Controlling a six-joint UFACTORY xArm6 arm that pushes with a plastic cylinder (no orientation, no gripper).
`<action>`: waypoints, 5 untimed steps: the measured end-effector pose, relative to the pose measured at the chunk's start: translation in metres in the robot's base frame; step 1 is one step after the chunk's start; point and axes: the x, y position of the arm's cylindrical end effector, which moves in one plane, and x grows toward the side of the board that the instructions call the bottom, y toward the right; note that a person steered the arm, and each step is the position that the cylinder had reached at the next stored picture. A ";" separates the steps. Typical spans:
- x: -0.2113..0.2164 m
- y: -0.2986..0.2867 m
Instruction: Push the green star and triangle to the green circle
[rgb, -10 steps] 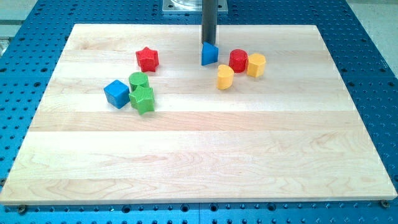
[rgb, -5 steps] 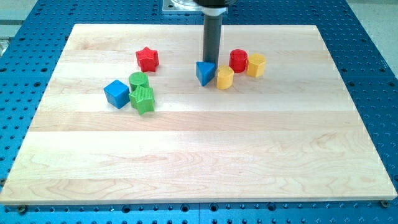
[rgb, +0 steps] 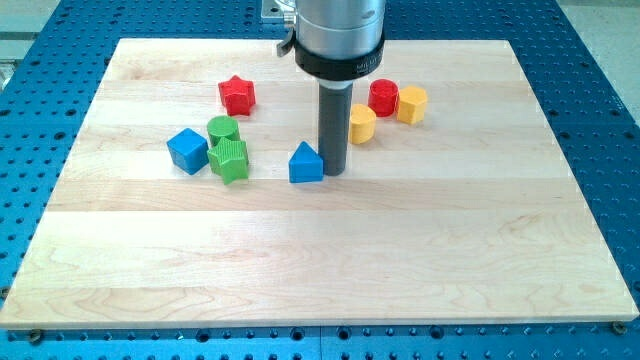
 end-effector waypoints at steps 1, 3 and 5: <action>0.021 0.000; 0.003 -0.051; -0.018 -0.045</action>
